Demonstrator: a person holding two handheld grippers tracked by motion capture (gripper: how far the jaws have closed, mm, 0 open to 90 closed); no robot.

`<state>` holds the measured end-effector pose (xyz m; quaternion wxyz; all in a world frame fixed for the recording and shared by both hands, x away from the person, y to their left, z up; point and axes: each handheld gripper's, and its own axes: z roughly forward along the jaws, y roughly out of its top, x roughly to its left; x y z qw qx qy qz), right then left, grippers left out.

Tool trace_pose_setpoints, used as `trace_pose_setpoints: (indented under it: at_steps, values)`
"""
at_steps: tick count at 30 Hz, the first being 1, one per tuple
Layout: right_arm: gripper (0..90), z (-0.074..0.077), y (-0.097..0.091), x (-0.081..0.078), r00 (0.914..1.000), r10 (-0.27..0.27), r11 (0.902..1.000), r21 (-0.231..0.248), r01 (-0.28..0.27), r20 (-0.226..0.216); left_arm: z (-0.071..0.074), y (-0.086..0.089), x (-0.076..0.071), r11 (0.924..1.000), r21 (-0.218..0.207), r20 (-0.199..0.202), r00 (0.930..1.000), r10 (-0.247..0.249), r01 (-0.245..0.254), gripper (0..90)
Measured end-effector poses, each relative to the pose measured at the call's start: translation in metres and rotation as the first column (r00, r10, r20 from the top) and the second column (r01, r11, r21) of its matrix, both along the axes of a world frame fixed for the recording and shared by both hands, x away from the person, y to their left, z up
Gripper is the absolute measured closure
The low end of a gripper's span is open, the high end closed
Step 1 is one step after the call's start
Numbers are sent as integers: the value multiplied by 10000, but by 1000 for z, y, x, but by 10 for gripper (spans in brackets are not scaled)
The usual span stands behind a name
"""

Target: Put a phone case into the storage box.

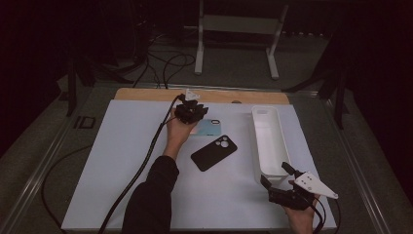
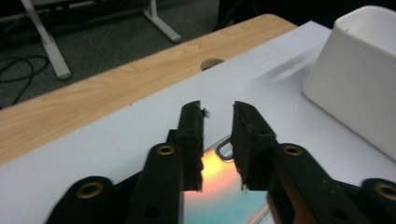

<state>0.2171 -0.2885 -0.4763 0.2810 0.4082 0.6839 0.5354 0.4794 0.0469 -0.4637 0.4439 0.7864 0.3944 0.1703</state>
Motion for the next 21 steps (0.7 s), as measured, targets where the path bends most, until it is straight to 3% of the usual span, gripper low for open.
trace_pose_setpoints:
  at_steps: [9, 11, 14, 21]
  values:
    - [82, 0, 0, 2, 10000, -19, 10000, 9, 19, 4, -16, -11, 9, 9999, 106, -289, 9995, 126, -123, 890]
    - [82, 0, 1, 2, 10000, -9, 10000, 16, 9, -9, -18, -13, 11, 9997, 132, -412, 9990, 190, -185, 897]
    - [82, 0, 0, 2, 10000, -15, 10000, 34, 15, 12, -20, -22, 16, 9971, 758, -537, 9986, -23, 64, 900]
    - [82, 1, -4, 1, 9999, -113, 9999, 118, 112, 38, -25, -39, 31, 9966, 819, -835, 9965, 45, 23, 900]
